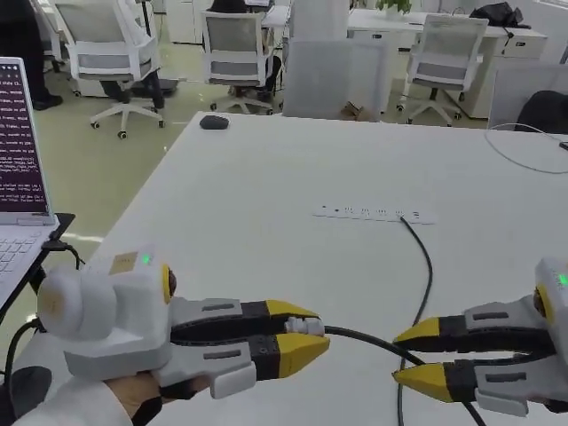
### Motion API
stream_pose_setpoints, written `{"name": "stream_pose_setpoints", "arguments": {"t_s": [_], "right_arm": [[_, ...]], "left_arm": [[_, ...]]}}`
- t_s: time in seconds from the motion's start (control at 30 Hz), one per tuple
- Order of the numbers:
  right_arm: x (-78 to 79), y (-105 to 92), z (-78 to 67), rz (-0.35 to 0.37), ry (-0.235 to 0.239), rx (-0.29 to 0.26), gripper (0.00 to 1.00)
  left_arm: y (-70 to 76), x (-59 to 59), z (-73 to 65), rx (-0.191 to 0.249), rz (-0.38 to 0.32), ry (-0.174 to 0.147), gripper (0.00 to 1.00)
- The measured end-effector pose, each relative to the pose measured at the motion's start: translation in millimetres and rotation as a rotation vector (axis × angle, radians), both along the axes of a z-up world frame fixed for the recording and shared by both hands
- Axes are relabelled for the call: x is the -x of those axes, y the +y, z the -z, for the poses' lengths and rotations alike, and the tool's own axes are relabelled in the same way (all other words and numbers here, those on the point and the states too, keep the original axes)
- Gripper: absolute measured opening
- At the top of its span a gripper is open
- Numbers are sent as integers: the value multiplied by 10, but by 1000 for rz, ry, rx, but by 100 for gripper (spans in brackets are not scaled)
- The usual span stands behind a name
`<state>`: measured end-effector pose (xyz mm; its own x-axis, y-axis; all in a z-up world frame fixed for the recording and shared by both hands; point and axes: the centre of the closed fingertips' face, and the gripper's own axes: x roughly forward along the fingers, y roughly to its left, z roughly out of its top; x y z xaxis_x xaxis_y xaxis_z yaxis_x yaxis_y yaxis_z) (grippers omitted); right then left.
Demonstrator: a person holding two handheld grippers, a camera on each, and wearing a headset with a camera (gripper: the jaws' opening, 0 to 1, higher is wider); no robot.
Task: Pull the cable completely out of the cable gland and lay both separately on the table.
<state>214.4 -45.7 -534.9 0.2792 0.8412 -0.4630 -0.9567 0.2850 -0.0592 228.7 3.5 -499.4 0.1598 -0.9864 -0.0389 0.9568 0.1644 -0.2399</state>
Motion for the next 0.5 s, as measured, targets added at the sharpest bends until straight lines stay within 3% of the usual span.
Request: {"name": "stream_pose_setpoints", "arguments": {"t_s": [0.2, 0.37, 0.5], "right_arm": [[19, 270, -219, -52, -61, -39, 19], [28, 333, -242, -74, -90, -42, 17], [71, 331, -271, -85, -90, -81, 10]], "left_arm": [[-86, 50, -15, 6, 11, -1, 16], [-134, 101, -34, 5, 16, -7, 16], [-197, 165, -26, -1, 17, -10, 17]]}}
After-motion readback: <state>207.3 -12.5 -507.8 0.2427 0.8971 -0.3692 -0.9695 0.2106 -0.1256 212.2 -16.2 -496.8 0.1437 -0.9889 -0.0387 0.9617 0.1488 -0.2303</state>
